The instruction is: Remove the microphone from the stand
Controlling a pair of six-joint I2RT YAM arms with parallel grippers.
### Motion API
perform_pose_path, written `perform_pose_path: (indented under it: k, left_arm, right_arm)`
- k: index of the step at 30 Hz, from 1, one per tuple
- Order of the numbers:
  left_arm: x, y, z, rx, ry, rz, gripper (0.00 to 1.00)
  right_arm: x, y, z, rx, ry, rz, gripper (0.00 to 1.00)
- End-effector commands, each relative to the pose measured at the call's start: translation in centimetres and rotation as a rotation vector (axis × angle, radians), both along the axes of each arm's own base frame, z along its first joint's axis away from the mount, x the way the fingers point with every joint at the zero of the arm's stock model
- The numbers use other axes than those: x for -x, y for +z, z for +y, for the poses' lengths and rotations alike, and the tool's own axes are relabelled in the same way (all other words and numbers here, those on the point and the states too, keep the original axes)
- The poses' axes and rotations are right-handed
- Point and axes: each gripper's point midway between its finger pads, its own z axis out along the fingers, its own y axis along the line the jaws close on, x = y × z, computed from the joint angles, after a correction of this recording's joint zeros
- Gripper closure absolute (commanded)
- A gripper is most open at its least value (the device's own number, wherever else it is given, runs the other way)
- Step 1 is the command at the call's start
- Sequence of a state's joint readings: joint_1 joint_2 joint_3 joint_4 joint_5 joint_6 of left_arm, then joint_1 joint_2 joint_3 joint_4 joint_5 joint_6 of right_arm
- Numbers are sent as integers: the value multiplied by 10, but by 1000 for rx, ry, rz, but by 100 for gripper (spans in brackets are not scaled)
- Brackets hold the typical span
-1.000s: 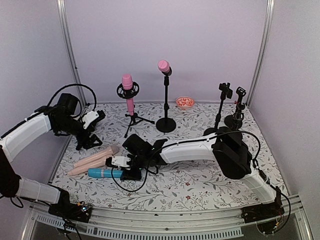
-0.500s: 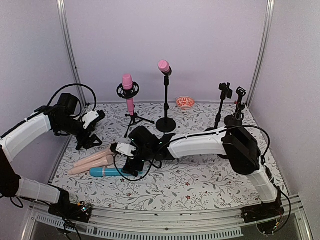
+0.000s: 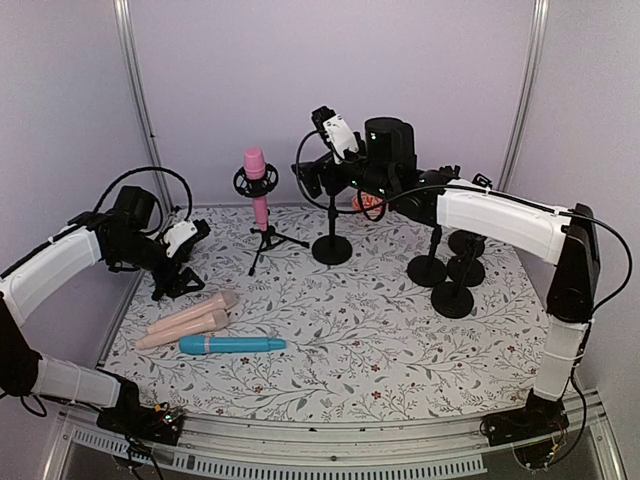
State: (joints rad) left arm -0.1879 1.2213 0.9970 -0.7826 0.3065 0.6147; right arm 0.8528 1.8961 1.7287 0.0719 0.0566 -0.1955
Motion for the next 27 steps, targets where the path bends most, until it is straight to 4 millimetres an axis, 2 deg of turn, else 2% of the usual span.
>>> perform_pose_path:
  k: [1, 6, 8, 14, 20, 24, 27]
  left_arm:
    - [-1, 15, -4, 26, -6, -41, 9]
    - [2, 15, -4, 27, -7, -43, 9]
    - [3, 14, -4, 27, -7, -41, 9]
    - [5, 11, -3, 19, -15, -43, 9]
    - [3, 10, -5, 24, -19, -34, 9]
    - [3, 10, -6, 33, -20, -31, 9]
    - [2, 9, -7, 36, -18, -27, 9]
  right_arm:
    - [-36, 3, -13, 11, -163, -63, 1]
    - [-61, 5, -13, 72, -261, -161, 1]
    - [-63, 5, -14, 77, -278, -177, 0]
    - [-52, -10, -26, 67, -273, -139, 4]
    - [-38, -21, -53, 37, -324, -98, 5]
    - [-37, -14, -66, 12, -374, -105, 5]
    - [-44, 1, -68, 2, -408, -155, 3]
